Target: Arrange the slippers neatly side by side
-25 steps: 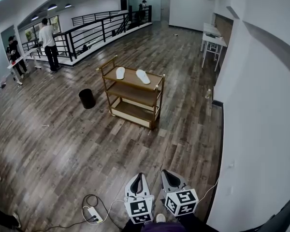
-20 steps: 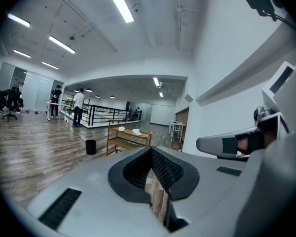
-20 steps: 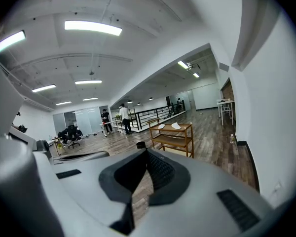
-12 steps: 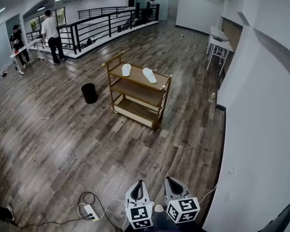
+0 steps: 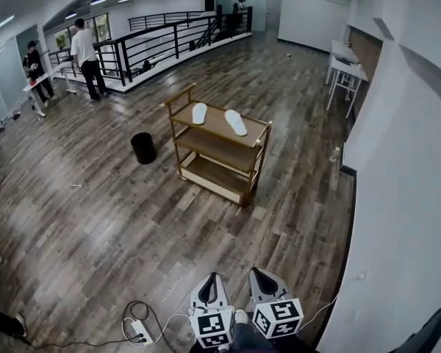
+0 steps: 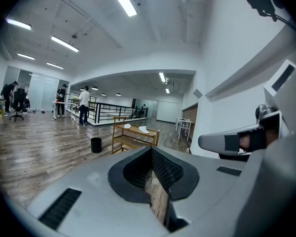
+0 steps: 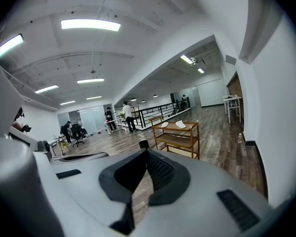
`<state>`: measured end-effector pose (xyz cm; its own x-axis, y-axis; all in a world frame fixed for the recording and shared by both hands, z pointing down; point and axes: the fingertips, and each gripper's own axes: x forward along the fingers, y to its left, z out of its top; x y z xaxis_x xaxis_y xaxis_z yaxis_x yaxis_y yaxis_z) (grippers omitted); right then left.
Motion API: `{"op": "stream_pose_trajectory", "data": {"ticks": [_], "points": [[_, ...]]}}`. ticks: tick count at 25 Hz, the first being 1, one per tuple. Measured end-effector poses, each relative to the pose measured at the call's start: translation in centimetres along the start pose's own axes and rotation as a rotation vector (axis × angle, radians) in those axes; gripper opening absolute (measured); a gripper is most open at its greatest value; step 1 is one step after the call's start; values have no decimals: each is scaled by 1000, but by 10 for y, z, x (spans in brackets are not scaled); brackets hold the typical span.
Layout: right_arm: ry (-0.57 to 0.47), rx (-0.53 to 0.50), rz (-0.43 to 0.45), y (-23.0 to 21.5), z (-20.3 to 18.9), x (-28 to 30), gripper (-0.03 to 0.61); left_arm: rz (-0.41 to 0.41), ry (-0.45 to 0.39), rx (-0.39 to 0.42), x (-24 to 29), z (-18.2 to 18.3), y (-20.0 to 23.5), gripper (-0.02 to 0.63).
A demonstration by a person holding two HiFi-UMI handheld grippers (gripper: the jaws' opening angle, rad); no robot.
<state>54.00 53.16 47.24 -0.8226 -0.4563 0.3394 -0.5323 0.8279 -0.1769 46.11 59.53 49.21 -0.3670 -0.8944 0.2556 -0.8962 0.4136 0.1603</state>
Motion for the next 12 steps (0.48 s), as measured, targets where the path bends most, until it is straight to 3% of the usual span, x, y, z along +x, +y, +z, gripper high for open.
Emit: {"op": "stream_pose_trajectory", "data": {"ticks": [12], "points": [[6,-12,67,-53,35,56,-2,67,-13,-17,73,23,-18,0]]}}
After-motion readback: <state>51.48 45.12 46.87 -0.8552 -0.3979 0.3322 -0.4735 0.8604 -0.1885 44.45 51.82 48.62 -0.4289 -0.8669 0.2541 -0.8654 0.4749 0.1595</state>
